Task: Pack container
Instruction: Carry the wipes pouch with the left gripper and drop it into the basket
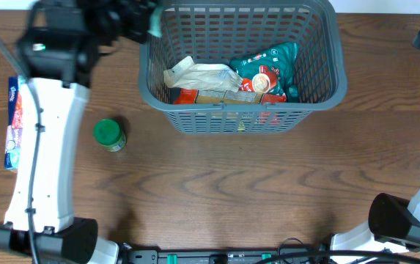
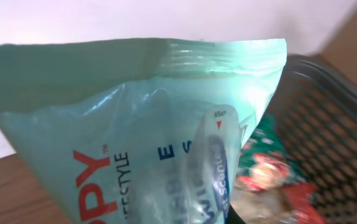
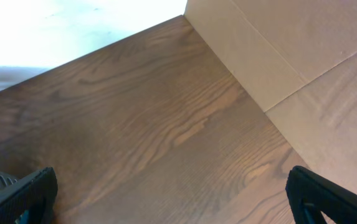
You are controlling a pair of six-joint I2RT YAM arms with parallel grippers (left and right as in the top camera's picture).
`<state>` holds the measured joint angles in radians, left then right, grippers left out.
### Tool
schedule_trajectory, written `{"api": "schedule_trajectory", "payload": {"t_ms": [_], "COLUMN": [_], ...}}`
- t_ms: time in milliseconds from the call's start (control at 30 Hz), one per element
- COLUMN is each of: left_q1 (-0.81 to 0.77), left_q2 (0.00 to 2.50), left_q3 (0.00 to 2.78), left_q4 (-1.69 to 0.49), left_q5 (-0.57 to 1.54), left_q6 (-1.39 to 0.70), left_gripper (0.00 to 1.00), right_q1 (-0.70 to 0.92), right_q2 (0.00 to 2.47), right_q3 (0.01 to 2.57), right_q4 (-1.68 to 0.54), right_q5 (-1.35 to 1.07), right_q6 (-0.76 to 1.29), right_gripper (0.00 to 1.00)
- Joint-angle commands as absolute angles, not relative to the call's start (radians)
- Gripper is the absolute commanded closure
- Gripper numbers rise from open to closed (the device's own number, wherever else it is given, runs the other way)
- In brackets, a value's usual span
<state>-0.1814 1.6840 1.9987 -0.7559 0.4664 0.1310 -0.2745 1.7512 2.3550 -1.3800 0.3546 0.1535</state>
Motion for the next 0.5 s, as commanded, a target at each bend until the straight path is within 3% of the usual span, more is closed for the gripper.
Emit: {"api": "schedule_trajectory", "payload": {"t_ms": [0,467], "left_q1": [-0.254,-0.42], "left_q2": [1.71,1.856], "left_q3": [2.004,2.0], "left_q4": [-0.748,-0.897], "left_q5": [0.486,0.4], "left_q6": [0.137,0.137], "left_gripper": [0.94,0.94], "right_q1": [-0.28,-0.28], "right_q2": [1.751,1.751], "right_q3": [2.357,2.357], "right_q4": [-1.382,-1.382], "right_q5": [0.358,0.358], "right_q6": [0.171,0.171], "right_gripper": [0.01,0.01]}}
